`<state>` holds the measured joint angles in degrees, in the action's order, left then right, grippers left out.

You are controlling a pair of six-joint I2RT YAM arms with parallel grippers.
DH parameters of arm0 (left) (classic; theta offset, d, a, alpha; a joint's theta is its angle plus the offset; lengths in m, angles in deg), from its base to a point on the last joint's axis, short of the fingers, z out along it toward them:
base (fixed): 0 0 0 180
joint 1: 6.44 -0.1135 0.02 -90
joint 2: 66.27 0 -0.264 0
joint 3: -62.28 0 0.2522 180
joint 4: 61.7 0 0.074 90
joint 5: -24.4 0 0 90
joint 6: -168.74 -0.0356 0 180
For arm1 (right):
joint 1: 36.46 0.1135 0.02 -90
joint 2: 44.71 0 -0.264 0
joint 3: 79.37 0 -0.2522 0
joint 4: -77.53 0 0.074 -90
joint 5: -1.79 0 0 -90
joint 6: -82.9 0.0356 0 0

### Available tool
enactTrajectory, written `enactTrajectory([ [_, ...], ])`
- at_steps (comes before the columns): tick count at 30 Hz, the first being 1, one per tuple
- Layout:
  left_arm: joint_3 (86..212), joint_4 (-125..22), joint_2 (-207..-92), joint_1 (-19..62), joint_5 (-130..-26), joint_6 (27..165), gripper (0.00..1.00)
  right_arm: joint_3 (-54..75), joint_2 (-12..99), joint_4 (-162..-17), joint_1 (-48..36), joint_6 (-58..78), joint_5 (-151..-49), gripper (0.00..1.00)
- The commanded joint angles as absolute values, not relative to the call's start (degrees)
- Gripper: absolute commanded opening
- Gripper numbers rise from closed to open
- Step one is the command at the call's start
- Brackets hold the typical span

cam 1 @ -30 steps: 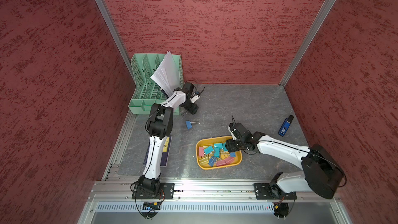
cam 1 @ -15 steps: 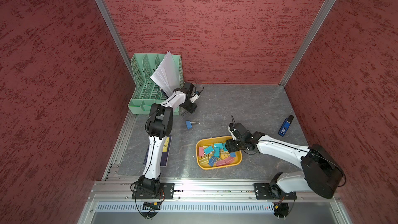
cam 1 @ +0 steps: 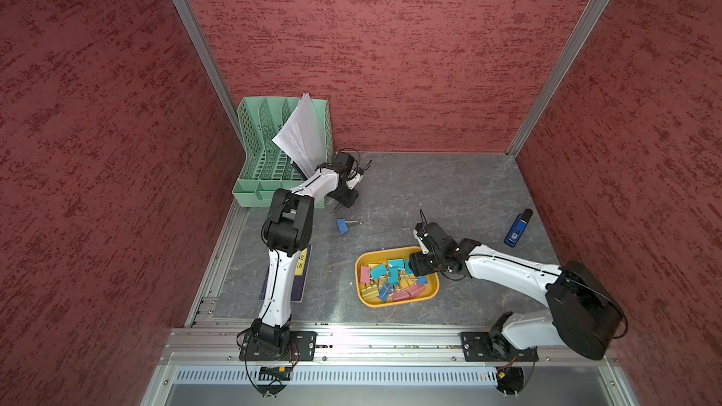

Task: Put the binder clips in the storage box
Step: Pick up the binder clip at the center of the board, then place the binder clip in the storage box.

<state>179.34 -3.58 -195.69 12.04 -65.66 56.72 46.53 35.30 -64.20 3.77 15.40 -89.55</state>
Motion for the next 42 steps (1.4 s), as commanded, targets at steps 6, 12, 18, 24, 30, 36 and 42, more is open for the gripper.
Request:
enactTrajectory([
  [6, 177.8, -3.2, -189.1, 14.9, -63.2, 59.8, 0.57, 46.9, 34.7, -65.5, 3.2, 15.1, -90.0, 0.68],
  [12, 172.6, -1.5, -179.9, 20.1, -59.9, 63.2, 0.57, 47.4, 33.7, -65.4, 3.2, 15.0, -89.5, 0.68],
  [18, 163.8, -0.4, -167.4, 28.9, -57.7, 67.8, 0.57, 47.8, 32.3, -65.1, 3.2, 15.4, -89.6, 0.7],
  [24, 153.8, -2.4, -158.3, 38.7, -58.5, 74.8, 0.57, 47.9, 29.1, -63.0, 3.2, 15.0, -88.4, 0.74],
  [30, 150.2, -5.4, -157.6, 49.9, -57.5, 80.3, 0.57, 46.6, 23.5, -57.1, 2.9, 14.7, -83.6, 0.82],
  [36, 154.2, -5.2, -163.9, 55.3, -56.8, 82.0, 0.57, 45.8, 17.8, -50.2, -3.5, 15.7, -81.1, 0.86],
  [42, 155.9, -4.7, -169.4, 56.7, -58.4, 83.6, 0.57, 45.9, 14.3, -49.7, -10.3, 16.7, -83.8, 0.87],
])
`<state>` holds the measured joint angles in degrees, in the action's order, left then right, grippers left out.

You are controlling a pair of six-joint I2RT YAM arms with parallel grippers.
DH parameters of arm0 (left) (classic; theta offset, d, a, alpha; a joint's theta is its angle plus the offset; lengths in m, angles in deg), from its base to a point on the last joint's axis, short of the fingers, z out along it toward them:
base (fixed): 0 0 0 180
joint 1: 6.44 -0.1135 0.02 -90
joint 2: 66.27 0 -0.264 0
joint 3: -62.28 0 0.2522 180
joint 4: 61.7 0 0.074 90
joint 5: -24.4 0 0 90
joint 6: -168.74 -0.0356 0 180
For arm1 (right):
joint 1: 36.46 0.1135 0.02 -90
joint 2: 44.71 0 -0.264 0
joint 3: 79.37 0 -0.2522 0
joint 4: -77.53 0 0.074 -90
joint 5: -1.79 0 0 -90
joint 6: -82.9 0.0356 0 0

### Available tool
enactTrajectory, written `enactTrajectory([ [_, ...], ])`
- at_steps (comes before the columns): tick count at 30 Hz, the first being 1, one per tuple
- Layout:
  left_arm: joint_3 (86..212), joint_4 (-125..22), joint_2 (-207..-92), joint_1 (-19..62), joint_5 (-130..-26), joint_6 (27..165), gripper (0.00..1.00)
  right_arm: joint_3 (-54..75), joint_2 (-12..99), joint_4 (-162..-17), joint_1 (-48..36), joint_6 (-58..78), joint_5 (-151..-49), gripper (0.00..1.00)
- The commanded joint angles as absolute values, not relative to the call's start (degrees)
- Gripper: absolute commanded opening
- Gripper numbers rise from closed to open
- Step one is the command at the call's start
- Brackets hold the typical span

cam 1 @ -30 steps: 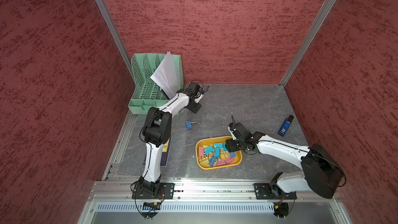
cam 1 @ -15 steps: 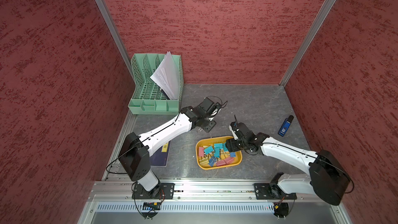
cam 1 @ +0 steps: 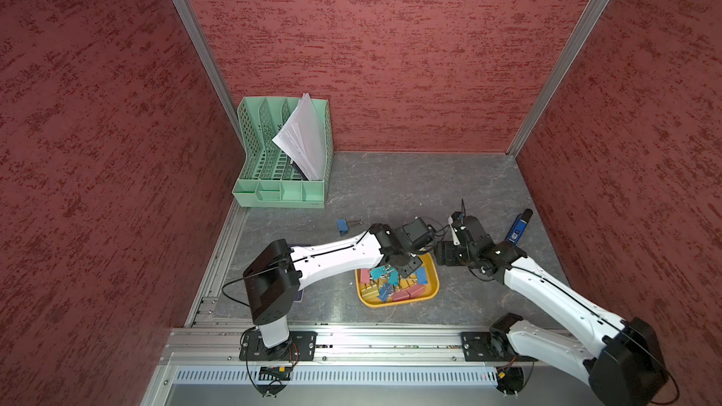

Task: Put the binder clips in the storage box
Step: Place the binder clip in the storage box.

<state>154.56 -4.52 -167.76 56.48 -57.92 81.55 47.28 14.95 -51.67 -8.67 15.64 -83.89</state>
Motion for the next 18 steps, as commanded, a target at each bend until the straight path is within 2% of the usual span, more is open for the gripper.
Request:
enactTrajectory([
  [1, 155.8, -4.9, -170.0, 56.7, -59.0, 83.9, 0.57, 45.9, 14.6, -49.8, -10.5, 16.6, -84.0, 0.87],
  [6, 155.8, -5.4, -173.3, 57.4, -63.5, 85.1, 0.65, 47.2, 15.2, -51.5, -10.7, 17.2, -84.5, 0.87],
  [11, 153.6, -7.5, -172.2, 57.8, -63.5, 86.8, 1.0, 48.1, 15.6, -53.0, -10.9, 17.2, -86.7, 0.87],
  [18, 149.8, -9.6, -157.4, 52.3, -55.5, 91.1, 1.0, 50.2, 16.2, -58.5, -10.5, 16.4, -97.3, 0.84],
])
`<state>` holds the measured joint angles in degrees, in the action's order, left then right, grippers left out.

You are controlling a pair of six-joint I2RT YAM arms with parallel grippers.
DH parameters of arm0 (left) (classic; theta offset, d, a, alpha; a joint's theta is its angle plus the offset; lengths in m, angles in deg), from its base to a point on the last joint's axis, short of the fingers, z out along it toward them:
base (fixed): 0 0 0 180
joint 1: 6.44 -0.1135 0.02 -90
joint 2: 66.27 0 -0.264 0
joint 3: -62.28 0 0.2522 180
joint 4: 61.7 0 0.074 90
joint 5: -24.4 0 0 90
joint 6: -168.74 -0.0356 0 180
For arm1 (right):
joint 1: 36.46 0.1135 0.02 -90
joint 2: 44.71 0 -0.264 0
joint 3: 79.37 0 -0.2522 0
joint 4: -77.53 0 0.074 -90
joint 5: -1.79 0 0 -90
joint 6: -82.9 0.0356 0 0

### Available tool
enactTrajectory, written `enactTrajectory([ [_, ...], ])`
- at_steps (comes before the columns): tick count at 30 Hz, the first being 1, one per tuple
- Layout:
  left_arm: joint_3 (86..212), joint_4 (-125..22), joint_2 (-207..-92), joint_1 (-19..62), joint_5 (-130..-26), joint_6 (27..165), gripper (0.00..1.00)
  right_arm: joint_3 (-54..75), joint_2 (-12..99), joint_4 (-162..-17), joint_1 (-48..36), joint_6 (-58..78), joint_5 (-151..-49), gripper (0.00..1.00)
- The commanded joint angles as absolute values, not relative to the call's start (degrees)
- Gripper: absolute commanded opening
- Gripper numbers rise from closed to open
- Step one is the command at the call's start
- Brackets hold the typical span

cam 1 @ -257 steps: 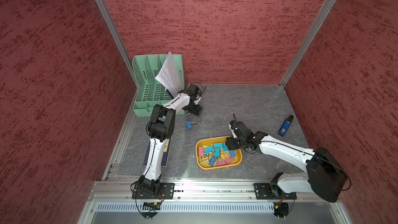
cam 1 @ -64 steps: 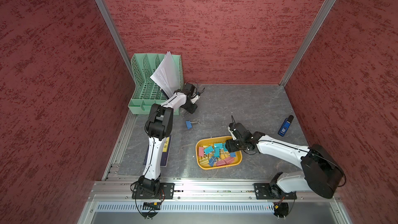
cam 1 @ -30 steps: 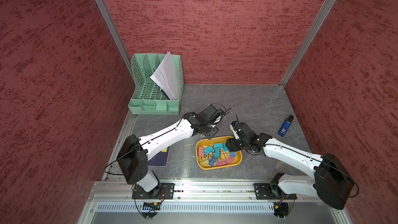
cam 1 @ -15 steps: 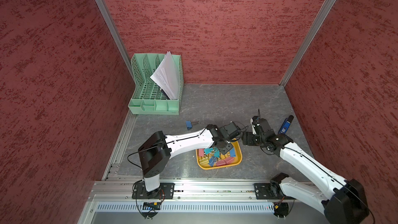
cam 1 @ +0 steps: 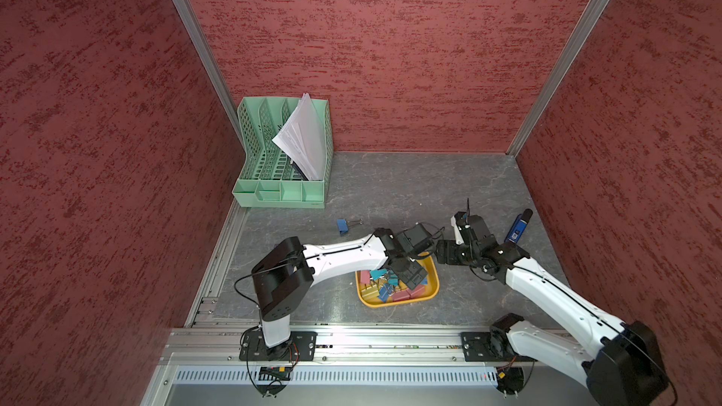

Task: Put the binder clips in the storage box
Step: Place the binder clip in the storage box, then pick up the binder clip at the center of the board.

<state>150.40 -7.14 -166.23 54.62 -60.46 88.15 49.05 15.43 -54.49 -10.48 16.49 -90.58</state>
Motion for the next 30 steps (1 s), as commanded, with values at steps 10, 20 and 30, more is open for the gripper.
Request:
enactTrajectory([
  [10, 136.2, -11.6, -142.2, 38.7, -55.8, 94.3, 0.98, 53.2, 18.2, -61.3, -6.2, 17.4, -97.7, 0.82],
  [20, 134.3, -13.5, -151.6, 32.4, -53.1, 97.6, 1.0, 52.2, 20.5, -62.5, -4.7, 17.2, -96.7, 0.82],
  [30, 134.0, -20.4, -159.1, 26.1, -58.0, 92.1, 0.95, 52.7, 20.7, -63.0, -4.6, 16.8, -96.7, 0.82],
])
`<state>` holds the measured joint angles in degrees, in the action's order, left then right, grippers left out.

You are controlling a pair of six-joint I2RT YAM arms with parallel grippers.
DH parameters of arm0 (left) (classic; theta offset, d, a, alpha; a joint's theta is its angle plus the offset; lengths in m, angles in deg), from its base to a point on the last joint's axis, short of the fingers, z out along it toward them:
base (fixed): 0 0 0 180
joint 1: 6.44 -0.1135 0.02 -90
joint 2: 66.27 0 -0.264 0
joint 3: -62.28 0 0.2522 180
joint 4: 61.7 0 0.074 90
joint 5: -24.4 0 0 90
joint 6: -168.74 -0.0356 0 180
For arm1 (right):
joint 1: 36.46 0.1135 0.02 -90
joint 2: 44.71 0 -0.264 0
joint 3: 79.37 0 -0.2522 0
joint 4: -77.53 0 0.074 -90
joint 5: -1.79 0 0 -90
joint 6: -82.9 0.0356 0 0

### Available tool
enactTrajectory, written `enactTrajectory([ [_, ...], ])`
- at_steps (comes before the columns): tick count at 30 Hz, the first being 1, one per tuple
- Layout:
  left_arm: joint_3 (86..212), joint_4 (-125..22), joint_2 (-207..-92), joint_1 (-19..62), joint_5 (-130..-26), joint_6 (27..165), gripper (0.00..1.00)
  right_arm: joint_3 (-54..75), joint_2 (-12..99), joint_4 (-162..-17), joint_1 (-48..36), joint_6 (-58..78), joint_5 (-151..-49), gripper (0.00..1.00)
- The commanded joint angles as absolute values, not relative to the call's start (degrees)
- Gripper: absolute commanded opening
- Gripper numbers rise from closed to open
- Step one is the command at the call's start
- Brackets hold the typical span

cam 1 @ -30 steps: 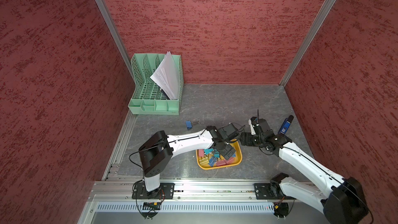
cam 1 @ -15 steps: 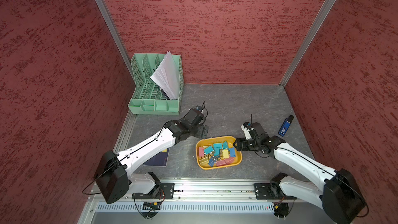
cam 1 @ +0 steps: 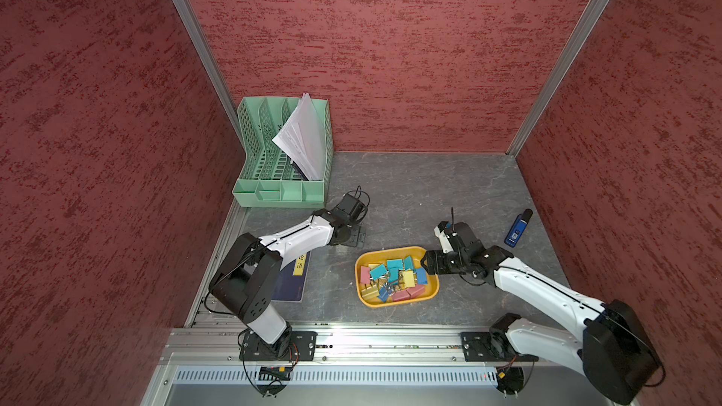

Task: Put the binder clips in the storage box
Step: Pick up the binder clip at the center of the board.

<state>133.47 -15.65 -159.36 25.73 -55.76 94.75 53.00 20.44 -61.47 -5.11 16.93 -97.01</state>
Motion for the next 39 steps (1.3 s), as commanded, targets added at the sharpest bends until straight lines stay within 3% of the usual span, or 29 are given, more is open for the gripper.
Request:
enactTrajectory([
  [1, 134.0, -20.5, -158.9, 26.8, -57.9, 92.1, 0.93, 52.6, 20.8, -63.1, -4.6, 16.7, -96.7, 0.82],
  [3, 133.8, -21.2, -158.4, 28.4, -57.9, 92.4, 0.82, 52.5, 21.0, -63.3, -4.6, 16.6, -96.7, 0.82],
  [7, 134.7, -22.0, -161.0, 31.0, -55.9, 93.1, 0.39, 52.4, 21.5, -64.0, -4.5, 16.2, -97.1, 0.81],
  [13, 142.7, -21.5, -167.1, 28.7, -52.5, 95.4, 0.06, 51.9, 22.8, -63.9, -4.6, 15.6, -97.1, 0.81],
  [17, 151.3, -19.5, -173.8, 26.1, -52.1, 95.2, 0.0, 51.8, 22.9, -64.3, -4.6, 15.6, -97.6, 0.81],
  [25, 163.5, -16.7, -186.2, 22.3, -55.9, 93.9, 0.0, 51.4, 22.8, -63.3, -4.6, 15.0, -97.3, 0.81],
  [33, 162.5, -17.4, -188.5, 21.4, -58.2, 94.4, 0.0, 51.8, 22.7, -64.0, -4.6, 15.1, -97.4, 0.81],
  [39, 152.1, -20.1, -182.7, 23.2, -59.2, 96.5, 0.0, 51.9, 22.1, -63.8, -4.6, 15.0, -97.3, 0.81],
])
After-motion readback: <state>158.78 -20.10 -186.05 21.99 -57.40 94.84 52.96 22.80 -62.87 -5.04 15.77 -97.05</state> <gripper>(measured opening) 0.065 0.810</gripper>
